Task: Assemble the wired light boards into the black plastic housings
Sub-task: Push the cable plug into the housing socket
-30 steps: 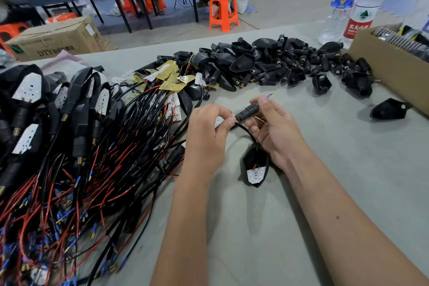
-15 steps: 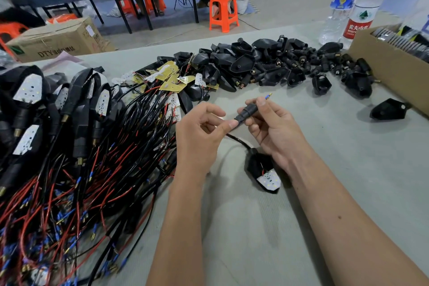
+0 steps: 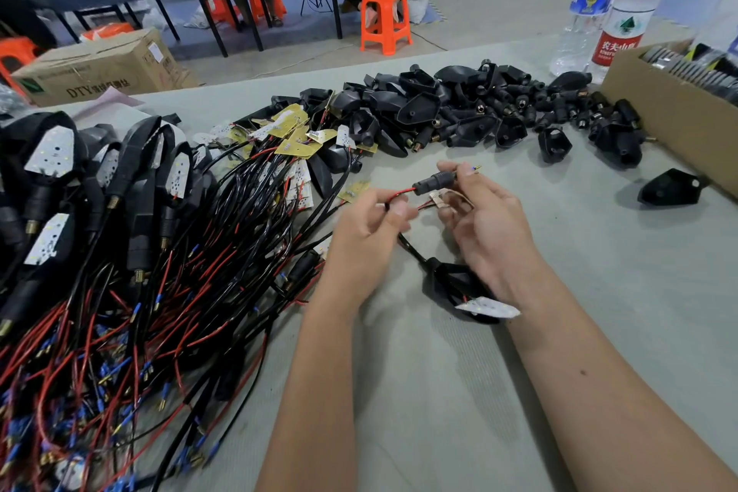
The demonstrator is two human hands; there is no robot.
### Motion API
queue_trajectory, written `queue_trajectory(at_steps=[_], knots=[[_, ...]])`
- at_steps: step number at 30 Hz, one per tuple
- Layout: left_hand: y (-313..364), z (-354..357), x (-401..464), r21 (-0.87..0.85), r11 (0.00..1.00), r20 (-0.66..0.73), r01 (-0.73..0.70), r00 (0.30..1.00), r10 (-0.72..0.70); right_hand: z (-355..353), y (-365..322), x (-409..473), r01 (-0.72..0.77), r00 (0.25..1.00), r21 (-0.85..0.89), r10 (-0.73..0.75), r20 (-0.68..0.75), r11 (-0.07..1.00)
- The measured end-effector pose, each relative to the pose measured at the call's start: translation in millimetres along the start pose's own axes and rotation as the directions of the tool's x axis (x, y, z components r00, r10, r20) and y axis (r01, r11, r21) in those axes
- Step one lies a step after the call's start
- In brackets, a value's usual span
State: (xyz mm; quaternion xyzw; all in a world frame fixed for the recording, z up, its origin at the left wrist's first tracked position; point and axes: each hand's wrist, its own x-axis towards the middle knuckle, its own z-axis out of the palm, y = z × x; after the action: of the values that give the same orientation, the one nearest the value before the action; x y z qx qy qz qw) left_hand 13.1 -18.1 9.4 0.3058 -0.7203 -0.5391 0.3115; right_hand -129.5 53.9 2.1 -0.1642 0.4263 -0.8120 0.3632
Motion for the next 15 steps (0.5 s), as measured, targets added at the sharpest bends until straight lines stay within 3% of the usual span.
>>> queue_trajectory(at_steps=[3, 7, 15], knots=[[-1.1, 2.5, -1.8, 0.056, 0.998, 0.04, 0.03, 0.999, -0.032, -2.2, -0.2, 3.3, 0.072, 0.991, -0.068, -0.079, -0.111, 0.995], [-3.1, -2.9, -0.6, -0.033, 0.997, -0.022, 0.066, 0.998, -0.067, -5.0, -3.2, 5.4, 0.101, 0.978, -0.078, -0.114, -0.175, 0.992], [-9.4, -2.0, 5.4, -0.018, 0.997, -0.145, 0.076, 0.986, -0.078, -10.3, -6.9, 9.5, 0.168, 0.913, -0.202, -0.229, -0.339, 0.965]])
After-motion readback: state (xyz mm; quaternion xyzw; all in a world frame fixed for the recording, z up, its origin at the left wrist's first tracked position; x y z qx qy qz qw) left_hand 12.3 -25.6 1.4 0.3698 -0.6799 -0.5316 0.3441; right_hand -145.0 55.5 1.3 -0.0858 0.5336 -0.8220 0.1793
